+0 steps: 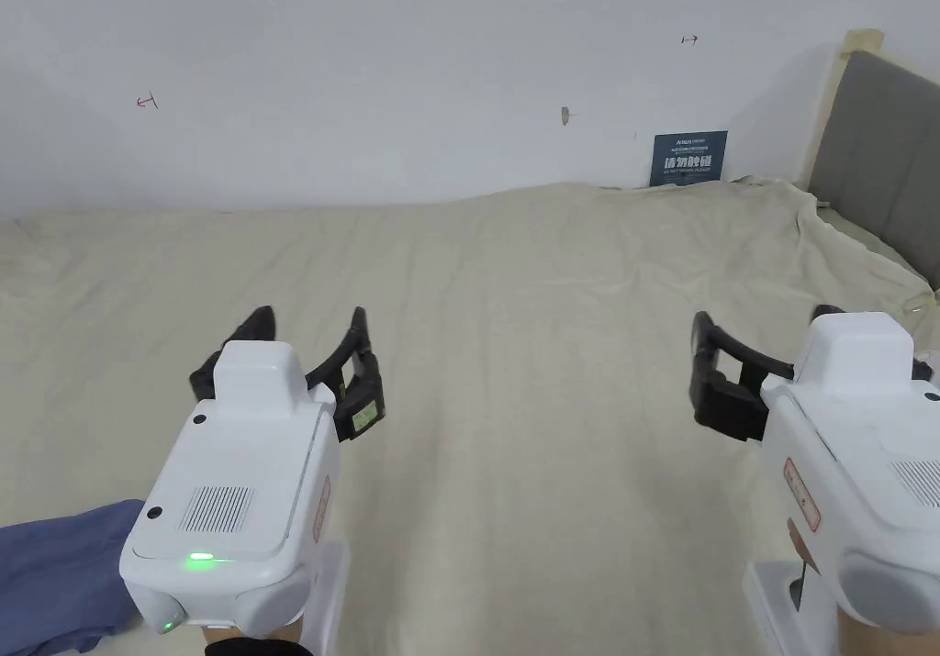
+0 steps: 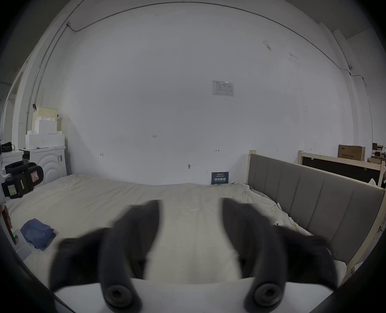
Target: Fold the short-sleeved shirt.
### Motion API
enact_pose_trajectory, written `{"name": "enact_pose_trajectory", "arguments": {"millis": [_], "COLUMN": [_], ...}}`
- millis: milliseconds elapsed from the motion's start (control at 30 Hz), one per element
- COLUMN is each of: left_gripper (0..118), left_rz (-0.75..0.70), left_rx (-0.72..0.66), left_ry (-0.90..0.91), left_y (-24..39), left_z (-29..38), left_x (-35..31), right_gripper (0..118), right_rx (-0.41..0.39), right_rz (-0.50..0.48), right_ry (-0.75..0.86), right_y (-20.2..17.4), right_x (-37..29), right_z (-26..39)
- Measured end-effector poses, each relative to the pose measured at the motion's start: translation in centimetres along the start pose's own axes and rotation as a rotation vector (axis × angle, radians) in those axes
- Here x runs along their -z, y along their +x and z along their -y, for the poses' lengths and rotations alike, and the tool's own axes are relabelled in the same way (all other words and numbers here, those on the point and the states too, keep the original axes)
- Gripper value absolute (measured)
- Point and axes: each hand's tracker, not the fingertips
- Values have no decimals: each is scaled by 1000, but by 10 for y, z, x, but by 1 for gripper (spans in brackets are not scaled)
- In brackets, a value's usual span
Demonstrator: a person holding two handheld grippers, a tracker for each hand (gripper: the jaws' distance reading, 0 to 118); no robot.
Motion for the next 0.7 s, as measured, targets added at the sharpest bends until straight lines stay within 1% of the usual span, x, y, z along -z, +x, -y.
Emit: {"name": "enact_pose_trajectory", "arguments": {"millis": [33,67,100,167,267,700], "left_gripper": [96,112,118,118,118,118], "left_rz": [-2,-7,-4,10,-4,-17], "left_rx": [-1,-2,-4,-11,-4,-14], "left_ry": [1,3,5,29,12,17], "left_y": [0,-1,-2,-2,1,-4], "left_z": [0,0,0,-2,-7,-1], "left_x": [0,-1,-1,-2,4,-1], "right_gripper": [110,112,112,113,118,118], "right_rx": [5,10,11,9,6,0], "right_rz": [5,12,13,10,4,6], "right_ry": [2,9,19,19,15,23], "right_y": [0,0,0,1,1,-4], "right_x": [0,-1,-2,-2,-1,-3], "right_z": [0,0,1,0,0,-2]}}
